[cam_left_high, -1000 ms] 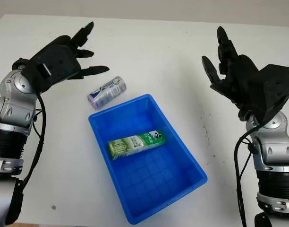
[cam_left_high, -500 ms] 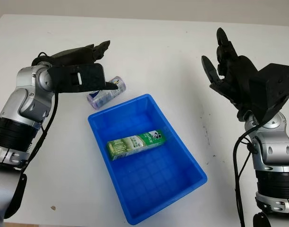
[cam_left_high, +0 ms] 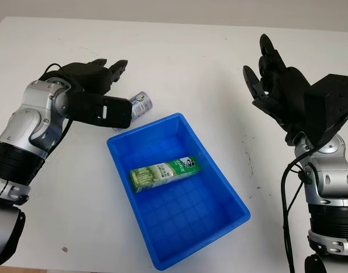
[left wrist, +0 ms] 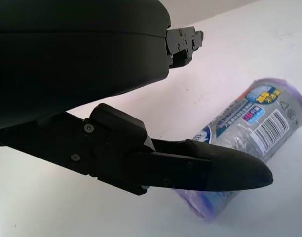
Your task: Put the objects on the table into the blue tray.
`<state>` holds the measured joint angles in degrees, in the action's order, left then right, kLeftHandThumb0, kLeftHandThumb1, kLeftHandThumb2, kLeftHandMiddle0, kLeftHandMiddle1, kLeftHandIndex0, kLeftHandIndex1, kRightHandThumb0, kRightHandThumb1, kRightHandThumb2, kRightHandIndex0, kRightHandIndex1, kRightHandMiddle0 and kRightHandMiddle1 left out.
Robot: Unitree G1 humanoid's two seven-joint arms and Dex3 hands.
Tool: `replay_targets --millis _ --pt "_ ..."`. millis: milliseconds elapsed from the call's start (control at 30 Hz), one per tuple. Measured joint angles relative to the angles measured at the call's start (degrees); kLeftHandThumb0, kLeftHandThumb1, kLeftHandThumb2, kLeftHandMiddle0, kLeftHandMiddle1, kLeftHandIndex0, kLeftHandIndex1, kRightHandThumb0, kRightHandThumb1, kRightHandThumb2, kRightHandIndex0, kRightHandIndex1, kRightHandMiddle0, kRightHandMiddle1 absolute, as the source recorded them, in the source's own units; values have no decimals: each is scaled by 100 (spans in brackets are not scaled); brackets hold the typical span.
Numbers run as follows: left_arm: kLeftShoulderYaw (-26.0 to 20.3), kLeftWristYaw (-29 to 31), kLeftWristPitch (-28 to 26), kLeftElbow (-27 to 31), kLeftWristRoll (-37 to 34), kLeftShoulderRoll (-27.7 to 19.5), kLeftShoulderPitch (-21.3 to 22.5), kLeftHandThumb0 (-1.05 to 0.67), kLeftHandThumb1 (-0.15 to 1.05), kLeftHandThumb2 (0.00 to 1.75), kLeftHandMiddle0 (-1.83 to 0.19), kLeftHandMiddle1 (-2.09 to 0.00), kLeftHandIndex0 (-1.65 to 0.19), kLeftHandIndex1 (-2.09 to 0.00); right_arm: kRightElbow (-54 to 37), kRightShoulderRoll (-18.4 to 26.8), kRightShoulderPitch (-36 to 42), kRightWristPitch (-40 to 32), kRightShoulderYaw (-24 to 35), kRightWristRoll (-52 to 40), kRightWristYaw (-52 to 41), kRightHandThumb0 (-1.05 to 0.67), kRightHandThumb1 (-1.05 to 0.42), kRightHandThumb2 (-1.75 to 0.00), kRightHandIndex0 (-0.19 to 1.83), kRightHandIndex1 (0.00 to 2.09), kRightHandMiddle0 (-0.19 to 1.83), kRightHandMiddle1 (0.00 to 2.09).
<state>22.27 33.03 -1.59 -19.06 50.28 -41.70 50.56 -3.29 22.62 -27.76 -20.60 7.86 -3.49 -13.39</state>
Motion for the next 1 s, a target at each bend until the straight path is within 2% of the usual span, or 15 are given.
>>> replay_targets --millis 67,167,233,267,333,367,433,600,633,667,767,900,933,967,1000 --pt "14 -10 102 -46 22 1 0 -103 105 39 -35 -208 18 -108 -23 10 0 42 0 -2 -26 -56 -105 -55 -19 0 -19 0" --pt "36 -10 133 -118 118 31 9 -104 105 40 -71 -209 14 -182 -35 16 0 77 1 -2 -56 -56 -105 -56 -19 0 -19 0" --pt "56 -60 286 -267 129 40 61 -104 105 41 -100 -209 -41 -204 -37 18 -1 77 6 -26 -57 -55 -105 -56 -19 0 -19 0" --pt "59 -93 369 -332 128 45 83 -104 105 42 -105 -209 -53 -206 -38 17 -2 77 10 -45 -55 -55 -105 -56 -19 0 -19 0" --pt "60 -149 517 -475 114 74 125 -105 105 44 -108 -209 -52 -209 -45 16 -4 77 11 -58 -27 -55 -105 -56 -19 0 -18 1" --pt "60 -181 591 -562 94 100 138 -105 105 44 -111 -209 -58 -209 -54 16 -5 64 12 -56 5 -55 -105 -55 -19 0 -19 1" --pt "60 -228 717 -712 1 154 163 -104 105 44 -117 -209 -70 -209 -79 16 -6 21 14 -58 49 -55 -105 -55 -19 0 -19 1" --pt "79 -388 977 -920 -39 189 230 -102 105 42 -129 -209 -76 -209 -90 16 -8 -12 44 -118 65 -56 -105 -53 -19 0 -19 0" --pt "141 -478 1044 -894 61 180 234 -100 105 42 -128 -209 -70 -209 -91 16 -8 -12 77 -162 63 -56 -105 -52 -19 0 -19 0" --pt "195 -543 1071 -850 189 177 238 -99 105 39 -119 -209 -57 -209 -96 16 -9 -15 118 -193 64 -56 -105 -51 -19 0 -19 0" --pt "290 -750 1075 -759 436 179 244 -95 105 34 -97 -209 -34 -209 -141 23 -9 -15 198 -202 63 -56 -105 -52 -19 0 -19 0" --pt "338 -1206 1032 -801 576 316 242 -89 105 28 -89 -209 -22 -209 -173 65 -11 -35 245 -237 43 -55 -105 -52 -19 0 -19 1" --pt "353 -1310 1033 -845 589 348 244 -86 105 27 -82 -209 -7 -206 -186 65 -12 -55 248 -250 45 -55 -105 -52 -19 0 -19 1" --pt "368 -1433 1064 -936 593 381 256 -77 105 26 -71 -209 -7 -156 -208 66 -11 -66 251 -259 48 -55 -105 -52 -19 0 -19 1" --pt "381 -1575 1126 -1069 594 407 281 -66 105 26 -66 -209 -21 -106 -248 68 -10 -67 254 -261 55 -55 -105 -52 -19 0 -19 2"
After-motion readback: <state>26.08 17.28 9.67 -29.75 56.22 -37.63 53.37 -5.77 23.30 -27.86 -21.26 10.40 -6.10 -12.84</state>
